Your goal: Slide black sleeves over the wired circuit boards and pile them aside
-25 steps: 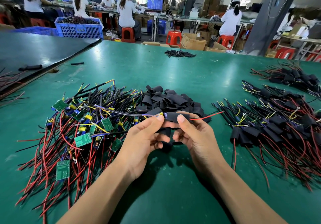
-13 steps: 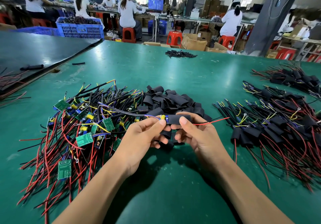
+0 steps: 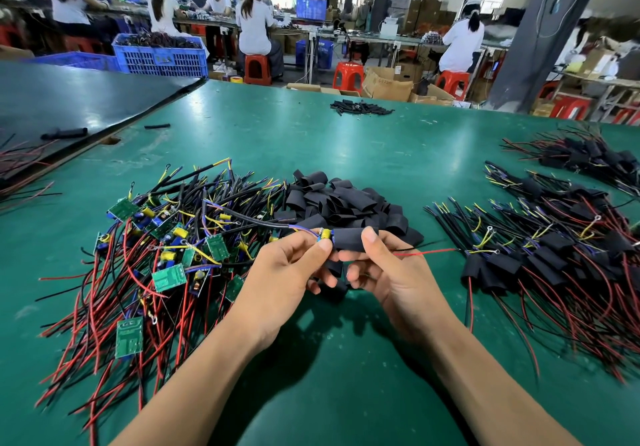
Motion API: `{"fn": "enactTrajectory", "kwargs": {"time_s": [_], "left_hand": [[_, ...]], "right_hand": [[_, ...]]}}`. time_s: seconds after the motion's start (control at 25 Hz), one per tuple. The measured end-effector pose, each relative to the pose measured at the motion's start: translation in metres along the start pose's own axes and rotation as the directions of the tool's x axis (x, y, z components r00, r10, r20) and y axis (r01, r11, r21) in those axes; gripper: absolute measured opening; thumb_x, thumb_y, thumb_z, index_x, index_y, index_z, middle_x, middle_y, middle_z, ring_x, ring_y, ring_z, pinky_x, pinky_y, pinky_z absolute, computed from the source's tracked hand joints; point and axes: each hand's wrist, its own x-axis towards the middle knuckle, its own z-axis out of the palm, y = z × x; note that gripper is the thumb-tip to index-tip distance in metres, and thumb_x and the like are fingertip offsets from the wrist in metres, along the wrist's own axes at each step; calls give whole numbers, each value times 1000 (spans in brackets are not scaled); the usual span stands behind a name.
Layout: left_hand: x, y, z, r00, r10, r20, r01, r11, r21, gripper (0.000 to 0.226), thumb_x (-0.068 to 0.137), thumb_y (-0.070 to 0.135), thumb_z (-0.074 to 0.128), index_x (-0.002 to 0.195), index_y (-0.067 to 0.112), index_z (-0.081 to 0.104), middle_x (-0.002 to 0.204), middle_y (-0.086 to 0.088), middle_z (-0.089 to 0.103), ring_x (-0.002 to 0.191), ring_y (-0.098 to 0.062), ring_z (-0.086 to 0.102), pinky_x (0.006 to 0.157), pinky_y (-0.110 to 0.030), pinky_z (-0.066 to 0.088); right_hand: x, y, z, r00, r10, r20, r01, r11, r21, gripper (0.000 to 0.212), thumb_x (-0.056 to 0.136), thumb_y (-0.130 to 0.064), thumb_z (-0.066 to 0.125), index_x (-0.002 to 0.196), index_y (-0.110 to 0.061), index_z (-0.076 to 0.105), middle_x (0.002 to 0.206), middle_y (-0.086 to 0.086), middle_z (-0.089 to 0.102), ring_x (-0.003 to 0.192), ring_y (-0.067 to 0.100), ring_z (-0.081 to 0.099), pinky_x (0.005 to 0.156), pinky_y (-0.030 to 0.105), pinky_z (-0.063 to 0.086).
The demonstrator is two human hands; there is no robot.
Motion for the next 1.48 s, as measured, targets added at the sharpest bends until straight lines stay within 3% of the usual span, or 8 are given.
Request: {"fn": "enactTrajectory", "kwargs": {"time_s": [0.16,0.32,0.52,0.8,1.0,1.2,1.32,1.48], "left_hand": [[-1,1,1,1000,3,-5,-3,1000,-8,20,100,16,56,95,1,68,78,-1,70,62,-16,59,56,-20,45],[-2,3,1,999,-37,14,37,999,-30,22,99,20,56,102,3,71,88,-4,73,65,-18,59,58,-23,45],[0,2,4,995,-101,-11,98,984,-149,30,100,28,53,101,8,76,100,-12,75,65,-18,60,57,-24,45],[2,1,3,975,-190,-114,149,943,-296,19,71,34,73,78,17,74,80,-3,71,53,-12,54,51,-20,41],[2,-1,4,968,-227,-106,180,925,-335,15,70,33,74,75,18,75,79,-3,70,51,-11,52,51,-21,39],[0,-1,6,972,-200,-120,158,943,-292,18,71,37,73,72,19,73,79,-2,71,51,-11,52,51,-21,40],[-1,-1,8,973,-175,-149,139,964,-226,21,84,34,70,75,16,75,82,-5,73,51,-13,54,52,-21,41],[-1,-3,9,975,-96,-202,92,995,-28,27,97,27,60,85,11,78,86,-8,76,53,-18,57,53,-25,42]], "right_hand": [[0,1,0,999,-43,-11,42,998,-35,30,76,-44,81,91,-19,74,93,19,75,58,16,62,57,23,50],[-1,-1,0,996,-92,9,92,988,-125,19,84,-34,74,101,-25,74,94,17,75,60,18,61,58,24,49],[-1,0,-1,991,-130,13,130,975,-178,32,87,-24,73,119,-24,67,80,11,69,61,22,61,62,31,48],[3,-4,0,993,-111,-34,105,985,-135,37,86,-40,60,119,-23,65,92,8,73,56,22,60,57,25,50],[2,0,2,992,-119,-50,113,988,-104,31,87,-41,58,113,-27,69,92,7,72,54,21,59,58,26,51],[1,3,7,994,-100,-30,99,994,-49,28,89,-40,59,111,-31,72,90,7,71,54,20,60,59,26,53],[0,3,8,995,-94,-31,93,995,-33,28,89,-39,59,112,-29,71,93,9,71,54,20,60,59,26,53],[-2,2,8,995,-95,-23,93,994,-59,28,89,-39,59,113,-29,70,93,10,73,55,21,62,60,27,53]]}}
